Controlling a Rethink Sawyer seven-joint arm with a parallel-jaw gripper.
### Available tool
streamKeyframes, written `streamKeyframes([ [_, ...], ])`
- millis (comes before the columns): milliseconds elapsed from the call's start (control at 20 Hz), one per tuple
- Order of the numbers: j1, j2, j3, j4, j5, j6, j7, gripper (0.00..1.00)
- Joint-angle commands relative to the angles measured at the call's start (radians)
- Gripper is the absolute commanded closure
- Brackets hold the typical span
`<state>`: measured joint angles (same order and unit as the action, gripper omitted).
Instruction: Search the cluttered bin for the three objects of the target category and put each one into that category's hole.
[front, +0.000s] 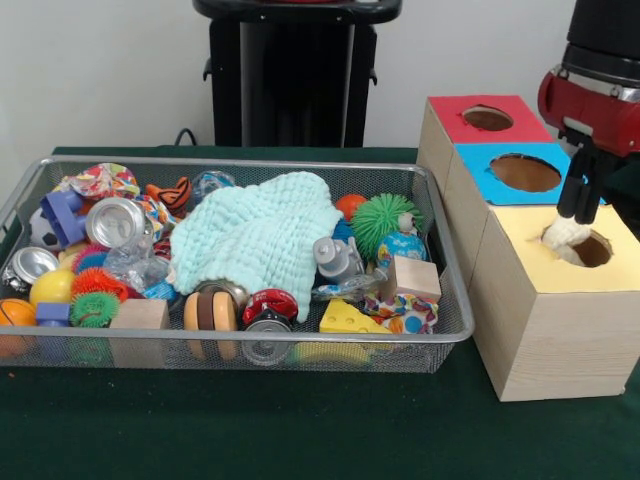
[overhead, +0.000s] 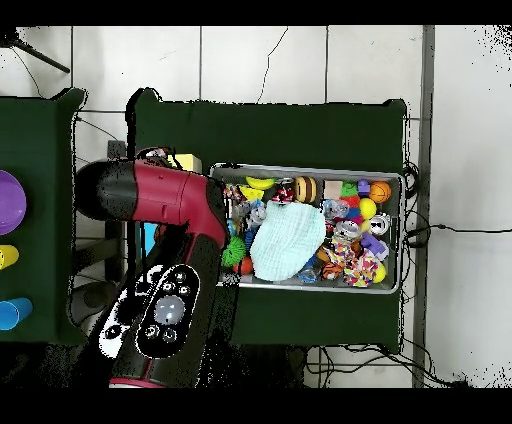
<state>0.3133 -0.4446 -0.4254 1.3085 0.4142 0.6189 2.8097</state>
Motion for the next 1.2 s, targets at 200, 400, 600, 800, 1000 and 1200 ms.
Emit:
streamKeyframes([
  [200, -0.062, 0.044, 0.111, 0.038, 0.006, -0.059, 0.08, 1.0],
  [400, -0.058, 0.048, 0.105, 0.028, 0.008, -0.043, 0.095, 1.0],
  [600, -0.039, 0.069, 0.091, 0.011, 0.012, -0.043, 0.128, 1.0],
  [800, -0.018, 0.094, 0.078, 0.001, 0.019, -0.055, 0.165, 1.0],
  [1000, 0.023, 0.119, 0.023, -0.031, 0.018, -0.003, 0.221, 1.0],
  [1200, 0.031, 0.094, 0.015, -0.007, 0.02, 0.018, 0.209, 1.0],
])
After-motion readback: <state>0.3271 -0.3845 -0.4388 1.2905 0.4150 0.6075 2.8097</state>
